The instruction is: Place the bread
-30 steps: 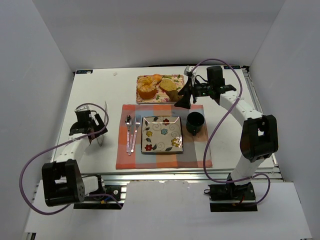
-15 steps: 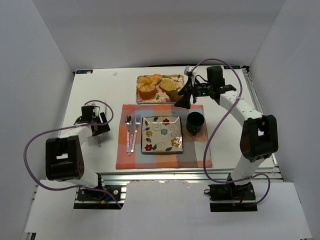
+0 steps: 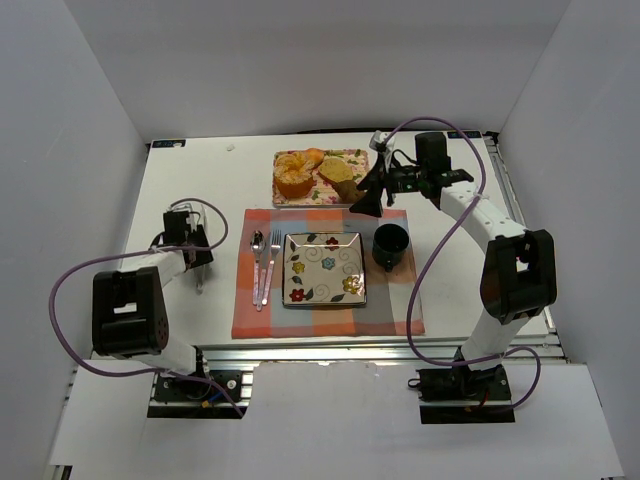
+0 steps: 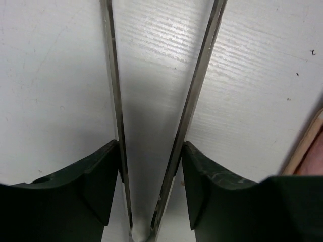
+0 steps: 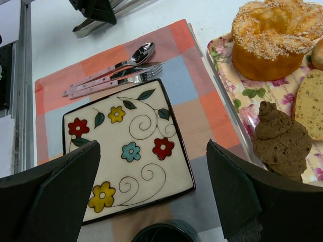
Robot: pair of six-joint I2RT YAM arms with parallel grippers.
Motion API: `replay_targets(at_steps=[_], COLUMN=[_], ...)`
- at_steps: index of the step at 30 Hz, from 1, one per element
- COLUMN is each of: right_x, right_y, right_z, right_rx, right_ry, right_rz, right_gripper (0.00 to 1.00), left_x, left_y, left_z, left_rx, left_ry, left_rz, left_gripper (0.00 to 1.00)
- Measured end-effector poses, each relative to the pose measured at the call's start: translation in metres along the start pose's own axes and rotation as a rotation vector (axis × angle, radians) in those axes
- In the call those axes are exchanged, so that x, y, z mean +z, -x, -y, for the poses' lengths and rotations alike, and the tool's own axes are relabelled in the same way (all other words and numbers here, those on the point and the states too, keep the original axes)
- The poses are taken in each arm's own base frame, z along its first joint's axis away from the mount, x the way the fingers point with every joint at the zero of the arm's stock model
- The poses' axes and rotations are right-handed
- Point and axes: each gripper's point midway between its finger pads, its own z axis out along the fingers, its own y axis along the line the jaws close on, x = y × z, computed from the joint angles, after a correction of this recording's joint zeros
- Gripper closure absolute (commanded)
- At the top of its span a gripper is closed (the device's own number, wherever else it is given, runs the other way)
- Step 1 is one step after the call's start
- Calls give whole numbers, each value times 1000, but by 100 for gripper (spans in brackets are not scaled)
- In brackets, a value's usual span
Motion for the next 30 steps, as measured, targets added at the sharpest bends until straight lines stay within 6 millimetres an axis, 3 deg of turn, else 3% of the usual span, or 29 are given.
replay_targets(at_steps=[5,7,8,9,11,12,14,18,23,30], right_x=[-3,-3,-4,-4,-5,-5,-6,-6,-6,-9], right_y=[-1,-1,-1,-1,-2,-2,-1,-3,-6,-6], right_z=[3,4,5,5,6,6,7,10,11,13], right_rx=[4,7,9,11,12,13,13,21,35,44], right_ry=[-8,-10,-11,-13,-15,-16,-15,-15,-13,-20], right_rz=[2,2,2,2,2,3,6,7,6,8], right_gripper=[11,11,10,11,11,11,11,11,11,11], left_x=[-10,-17,-21,-27,-37,-44,-56,-80,-97,-86], left_y=[-7,-3,1,6,17,27,45,83,110,130], left_z=[-2,-2,-1,0,3,5,14,41,77,129], left_rx=[-6,-16,-26,-40,-63,-83,-125,-225,-320,-349], left_ry=[0,-4,-7,-13,-25,-38,-80,-222,-399,-546], left_rz=[16,34,49,69,106,136,185,268,297,223], left_gripper=[66,76,87,87,84,76,69,54,49,48])
